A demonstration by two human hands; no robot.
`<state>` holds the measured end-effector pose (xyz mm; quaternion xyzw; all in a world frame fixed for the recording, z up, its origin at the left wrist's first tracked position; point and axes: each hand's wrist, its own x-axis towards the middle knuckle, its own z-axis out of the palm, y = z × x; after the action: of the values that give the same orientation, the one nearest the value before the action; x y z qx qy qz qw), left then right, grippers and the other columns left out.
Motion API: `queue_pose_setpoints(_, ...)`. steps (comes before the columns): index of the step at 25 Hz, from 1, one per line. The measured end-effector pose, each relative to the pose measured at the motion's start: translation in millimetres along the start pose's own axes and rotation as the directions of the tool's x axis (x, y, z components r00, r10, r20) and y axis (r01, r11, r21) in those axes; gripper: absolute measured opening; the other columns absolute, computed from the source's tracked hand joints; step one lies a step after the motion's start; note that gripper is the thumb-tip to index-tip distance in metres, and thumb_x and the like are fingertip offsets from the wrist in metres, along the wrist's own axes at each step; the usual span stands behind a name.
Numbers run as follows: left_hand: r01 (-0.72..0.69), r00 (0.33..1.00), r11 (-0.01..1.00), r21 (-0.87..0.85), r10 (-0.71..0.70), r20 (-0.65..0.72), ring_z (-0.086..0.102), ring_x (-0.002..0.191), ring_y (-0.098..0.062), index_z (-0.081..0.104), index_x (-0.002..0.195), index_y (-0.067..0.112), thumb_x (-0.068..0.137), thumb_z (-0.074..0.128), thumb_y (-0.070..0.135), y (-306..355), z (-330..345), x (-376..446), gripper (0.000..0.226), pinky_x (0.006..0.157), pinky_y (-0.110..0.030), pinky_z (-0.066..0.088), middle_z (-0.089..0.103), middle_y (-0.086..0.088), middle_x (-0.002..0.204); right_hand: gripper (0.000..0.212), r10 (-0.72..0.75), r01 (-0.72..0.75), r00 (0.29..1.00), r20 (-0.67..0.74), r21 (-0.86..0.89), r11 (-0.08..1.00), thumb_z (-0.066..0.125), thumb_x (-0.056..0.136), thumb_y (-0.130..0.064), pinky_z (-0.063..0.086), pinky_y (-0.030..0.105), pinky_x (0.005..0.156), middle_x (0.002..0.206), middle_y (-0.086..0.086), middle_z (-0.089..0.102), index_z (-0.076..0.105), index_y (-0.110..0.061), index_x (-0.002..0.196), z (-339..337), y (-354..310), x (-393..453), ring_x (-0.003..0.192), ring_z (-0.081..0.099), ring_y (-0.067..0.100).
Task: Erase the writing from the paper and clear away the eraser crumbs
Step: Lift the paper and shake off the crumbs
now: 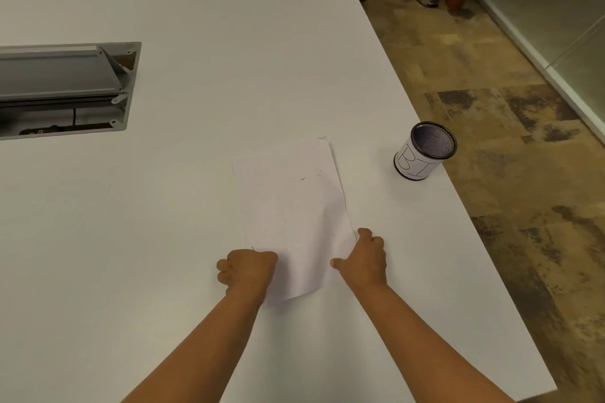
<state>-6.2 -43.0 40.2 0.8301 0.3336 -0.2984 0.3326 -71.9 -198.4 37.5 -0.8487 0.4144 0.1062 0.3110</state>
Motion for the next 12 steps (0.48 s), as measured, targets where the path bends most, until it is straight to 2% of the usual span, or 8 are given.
queue_pose_setpoints(5, 0.046, 0.998, 0.985, -0.164, -0.039, 0.045, 0.037, 0.114, -0.034, 0.039, 0.120, 0.000, 0.070, 0.075, 0.029, 3.3, -1.6, -4.6, 0.068, 0.080, -0.037, 0.036, 0.033, -0.015, 0.128, 0.078, 0.012, -0.011, 0.999, 0.031, -0.015, 1.000, 0.079, 0.069, -0.018, 0.045, 0.037, 0.089, 0.127, 0.016, 0.037, 0.032, -0.009, 0.130, 0.7, -2.0, 2.6, 0.113, 0.043, 0.031)
queue_pose_setpoints(10, -0.034, 0.999, 0.993, -0.117, 0.029, -0.042, 0.042, 0.112, -0.039, 0.038, 0.121, 0.000, 0.066, 0.079, 0.014, -3.8, -1.4, -7.4, 0.070, 0.092, -0.044, 0.043, 0.036, -0.020, 0.127, 0.080, 0.020, -0.018, 0.999, 0.039, -0.030, 0.999, 0.077, 0.071, -0.017, 0.043, 0.038, 0.091, 0.129, 0.016, 0.036, 0.029, -0.011, 0.134, 0.0, -0.5, 4.9, 0.116, 0.040, 0.032)
queue_pose_setpoints(12, -0.083, 0.994, 0.988, -0.132, 0.073, -0.082, 0.046, 0.109, -0.039, 0.040, 0.120, 0.000, 0.065, 0.078, 0.007, -9.7, -1.3, -7.2, 0.067, 0.092, -0.046, 0.044, 0.039, -0.020, 0.126, 0.080, 0.018, -0.017, 0.999, 0.042, -0.025, 1.000, 0.077, 0.071, -0.016, 0.043, 0.039, 0.091, 0.130, 0.016, 0.035, 0.028, -0.011, 0.134, -0.4, 1.3, 5.9, 0.117, 0.039, 0.032)
